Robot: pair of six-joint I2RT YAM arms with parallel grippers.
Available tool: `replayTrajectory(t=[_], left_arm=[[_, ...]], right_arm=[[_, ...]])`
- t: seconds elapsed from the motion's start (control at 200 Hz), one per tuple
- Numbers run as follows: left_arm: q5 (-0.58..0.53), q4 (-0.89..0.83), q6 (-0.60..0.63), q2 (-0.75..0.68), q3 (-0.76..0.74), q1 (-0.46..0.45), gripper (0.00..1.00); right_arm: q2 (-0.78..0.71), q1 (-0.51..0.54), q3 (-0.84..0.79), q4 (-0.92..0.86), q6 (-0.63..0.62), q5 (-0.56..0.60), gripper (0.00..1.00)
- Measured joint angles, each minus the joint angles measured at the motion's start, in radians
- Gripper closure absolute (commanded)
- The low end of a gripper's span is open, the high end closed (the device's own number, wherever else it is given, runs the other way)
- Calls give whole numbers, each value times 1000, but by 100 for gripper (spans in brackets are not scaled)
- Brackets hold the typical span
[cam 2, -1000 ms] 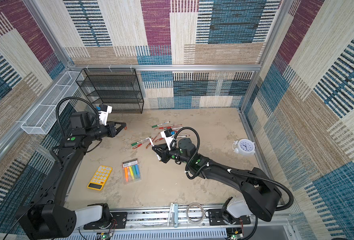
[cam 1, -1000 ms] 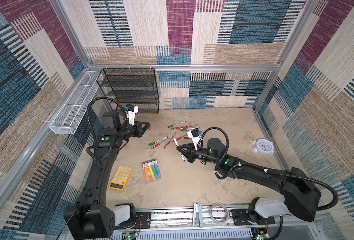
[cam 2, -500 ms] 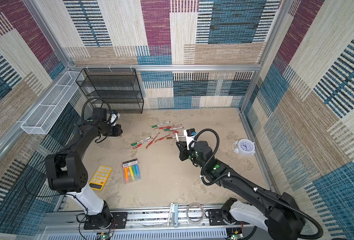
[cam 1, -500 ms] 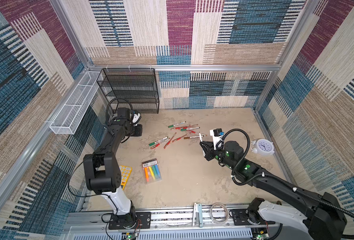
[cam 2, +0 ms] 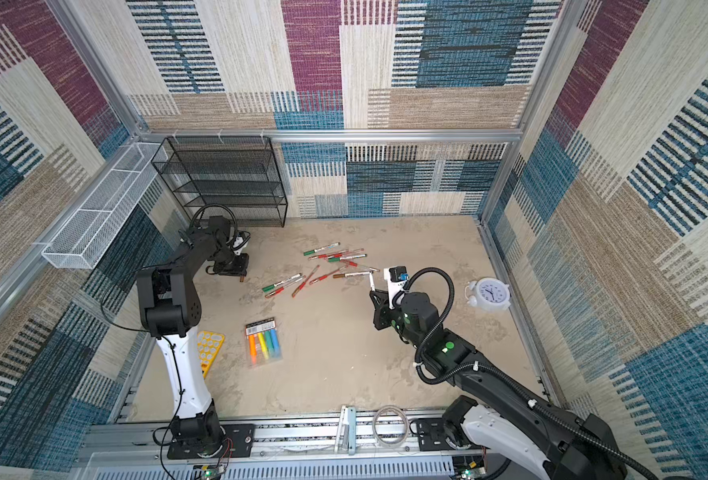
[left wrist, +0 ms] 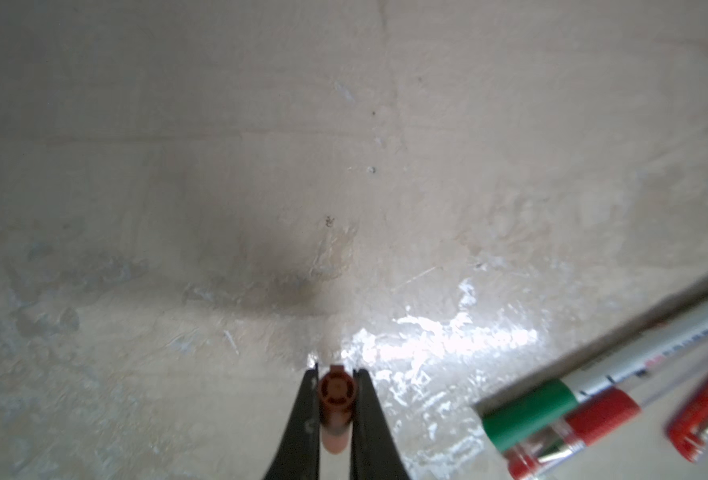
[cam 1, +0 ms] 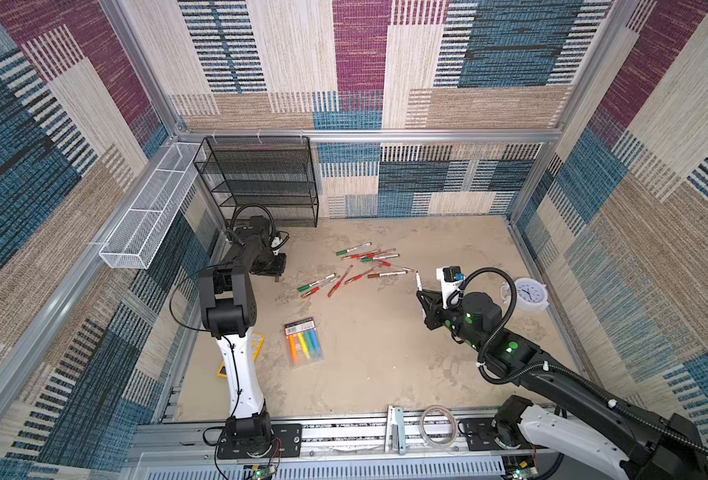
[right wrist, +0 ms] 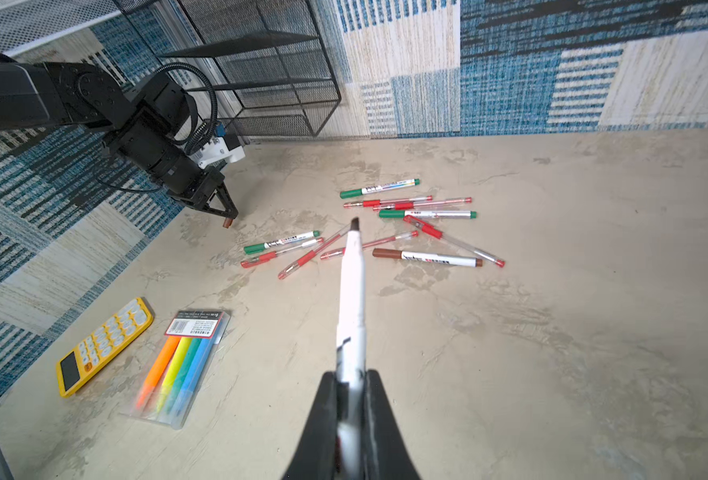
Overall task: Open the pen caps
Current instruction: 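Lower the brown cap onto the table and open the left gripper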
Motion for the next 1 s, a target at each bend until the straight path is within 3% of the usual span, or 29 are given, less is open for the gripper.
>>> replayTrajectory(t=[0.095, 0.476, 0.761, 0.871, 1.002], left_arm=[[-8, -16, 0, 27, 14, 0, 100], [-44, -24, -1, 49, 34, 0, 78], [-40, -33, -11, -107, -26, -2, 43], [-24, -18, -23, -222, -107, -10, 32], [13, 21, -44, -414, -243, -19, 12]], right_arm=[[-3, -3, 3, -17, 6, 7, 100], [6, -15, 32, -41, -3, 16, 100], [72, -68, 95, -85, -51, 11, 100], [106, -118, 122, -104, -80, -13, 100], [166, -201, 149, -116, -126, -45, 100]])
